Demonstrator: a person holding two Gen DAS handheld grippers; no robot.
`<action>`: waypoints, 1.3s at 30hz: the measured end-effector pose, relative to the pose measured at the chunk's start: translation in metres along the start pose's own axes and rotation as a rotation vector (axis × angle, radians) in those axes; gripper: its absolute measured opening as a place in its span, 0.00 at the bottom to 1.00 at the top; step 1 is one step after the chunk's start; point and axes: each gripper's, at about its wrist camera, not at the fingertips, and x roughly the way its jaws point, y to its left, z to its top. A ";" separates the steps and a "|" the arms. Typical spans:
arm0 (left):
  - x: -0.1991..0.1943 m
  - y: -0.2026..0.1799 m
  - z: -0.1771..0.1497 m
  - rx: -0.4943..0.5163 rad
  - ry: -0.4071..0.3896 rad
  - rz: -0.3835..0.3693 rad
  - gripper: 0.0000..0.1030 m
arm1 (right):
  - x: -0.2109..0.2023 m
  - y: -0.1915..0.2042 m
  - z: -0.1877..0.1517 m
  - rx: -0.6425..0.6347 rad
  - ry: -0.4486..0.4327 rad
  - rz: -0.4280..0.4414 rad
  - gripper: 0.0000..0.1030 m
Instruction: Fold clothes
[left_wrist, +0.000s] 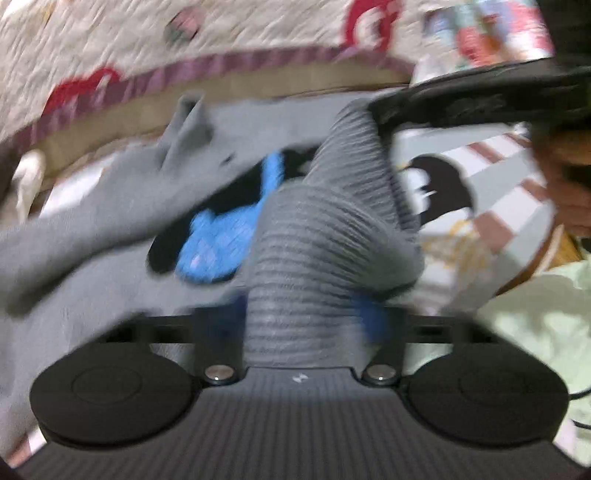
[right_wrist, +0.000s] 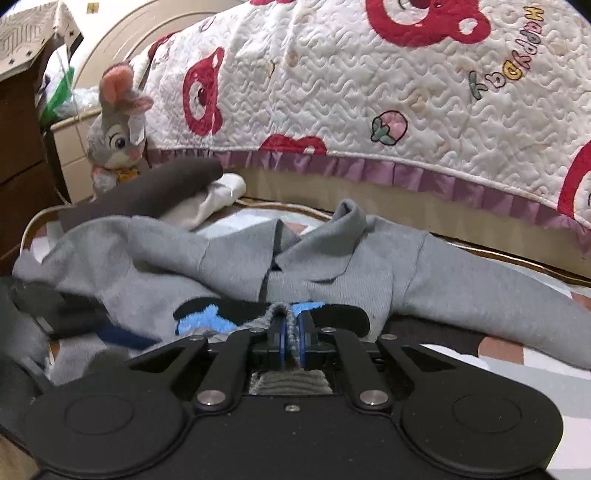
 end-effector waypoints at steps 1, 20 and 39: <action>-0.003 0.009 0.000 -0.046 0.002 0.016 0.06 | -0.001 -0.001 0.001 0.009 -0.003 -0.003 0.07; -0.045 0.057 0.010 -0.245 -0.171 0.236 0.06 | 0.015 -0.024 -0.056 0.266 0.231 -0.042 0.60; -0.050 0.034 -0.005 -0.314 -0.095 0.144 0.42 | -0.046 -0.003 0.013 0.186 -0.177 -0.152 0.04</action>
